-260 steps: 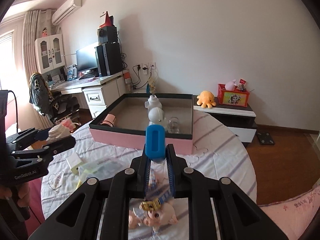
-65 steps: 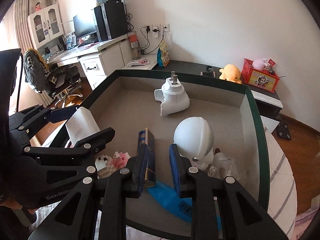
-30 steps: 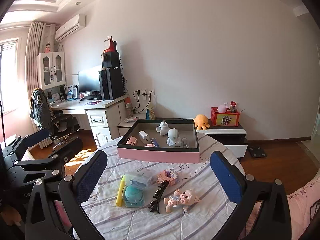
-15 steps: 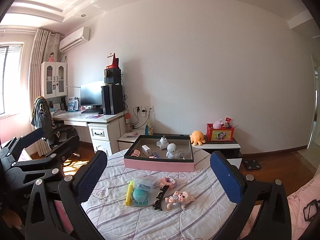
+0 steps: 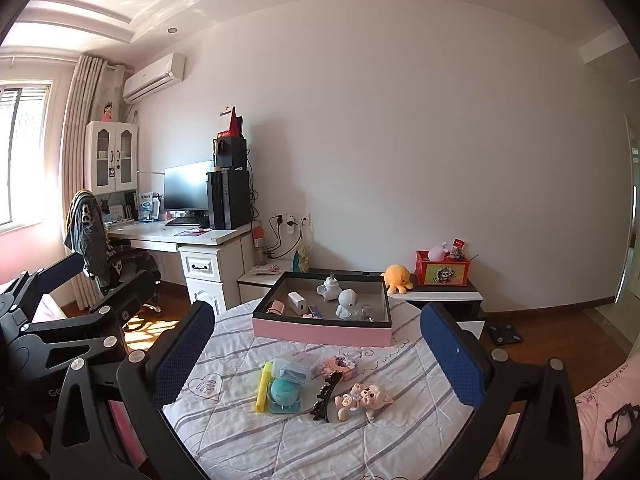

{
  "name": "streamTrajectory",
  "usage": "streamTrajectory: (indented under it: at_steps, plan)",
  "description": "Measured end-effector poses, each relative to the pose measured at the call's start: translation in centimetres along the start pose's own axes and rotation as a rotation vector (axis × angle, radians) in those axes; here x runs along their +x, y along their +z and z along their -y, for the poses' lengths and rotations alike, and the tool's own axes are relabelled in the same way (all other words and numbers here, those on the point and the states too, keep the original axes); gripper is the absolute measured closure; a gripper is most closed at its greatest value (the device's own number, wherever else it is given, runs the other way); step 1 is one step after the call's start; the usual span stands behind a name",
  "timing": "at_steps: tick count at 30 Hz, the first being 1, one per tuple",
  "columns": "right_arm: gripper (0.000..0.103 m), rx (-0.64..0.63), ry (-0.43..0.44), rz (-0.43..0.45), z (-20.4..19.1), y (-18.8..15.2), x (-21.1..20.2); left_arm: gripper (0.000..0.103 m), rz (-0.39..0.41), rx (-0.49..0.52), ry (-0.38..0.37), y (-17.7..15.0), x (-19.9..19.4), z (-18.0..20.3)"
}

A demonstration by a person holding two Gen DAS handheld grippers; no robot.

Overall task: Organize rigid objects
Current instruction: 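Move both tools back toward the remaining items on the bed, then grasp the yellow highlighter with the left tool while the right tool grasps the pink pig doll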

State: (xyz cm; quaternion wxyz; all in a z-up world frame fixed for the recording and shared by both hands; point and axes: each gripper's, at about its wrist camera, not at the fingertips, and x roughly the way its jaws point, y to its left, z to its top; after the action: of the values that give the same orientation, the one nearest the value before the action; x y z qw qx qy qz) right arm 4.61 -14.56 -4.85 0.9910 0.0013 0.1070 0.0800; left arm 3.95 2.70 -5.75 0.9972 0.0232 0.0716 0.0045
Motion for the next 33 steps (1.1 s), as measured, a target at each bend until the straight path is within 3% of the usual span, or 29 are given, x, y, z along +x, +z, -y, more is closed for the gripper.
streamTrajectory:
  at_steps: [9,22,33]
  plan:
    - [0.0,0.008,-0.012,-0.075,0.8,-1.9,2.6,0.0,-0.088,0.015,-0.034,-2.1,3.1,0.5]
    - [0.0,0.052,-0.034,-0.353,3.7,-10.7,11.4,0.0,-0.437,0.062,-0.086,-12.0,12.1,2.5]
    - [0.0,0.093,-0.042,-0.479,6.0,-14.4,16.0,0.0,-0.613,0.07,-0.066,-17.0,18.6,2.7]
